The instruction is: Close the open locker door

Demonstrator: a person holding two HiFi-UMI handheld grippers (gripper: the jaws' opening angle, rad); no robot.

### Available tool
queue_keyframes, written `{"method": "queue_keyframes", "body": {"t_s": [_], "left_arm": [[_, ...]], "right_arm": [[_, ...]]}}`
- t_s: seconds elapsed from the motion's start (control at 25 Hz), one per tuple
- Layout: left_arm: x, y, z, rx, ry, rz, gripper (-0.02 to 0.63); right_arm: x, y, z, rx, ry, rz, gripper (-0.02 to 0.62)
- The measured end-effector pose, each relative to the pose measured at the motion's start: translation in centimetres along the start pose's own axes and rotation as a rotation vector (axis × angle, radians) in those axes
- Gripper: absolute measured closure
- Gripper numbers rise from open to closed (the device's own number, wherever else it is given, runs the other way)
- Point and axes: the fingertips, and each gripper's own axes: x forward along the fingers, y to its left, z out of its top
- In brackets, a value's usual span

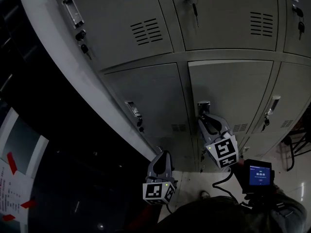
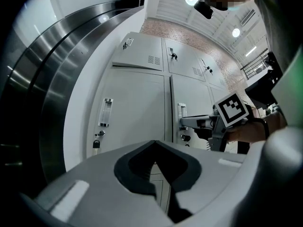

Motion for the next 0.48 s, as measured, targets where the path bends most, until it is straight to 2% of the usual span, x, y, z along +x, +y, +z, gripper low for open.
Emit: {"method": "queue_keyframes", "body": {"t_s": [0.48], "left_arm": [[0.9, 0.7, -0.6, 0.004, -0.008, -0.024, 0.604]], "right_arm": [[1.8, -0.9, -1.0, -0.023, 0.037, -0.058, 0.540]]}}
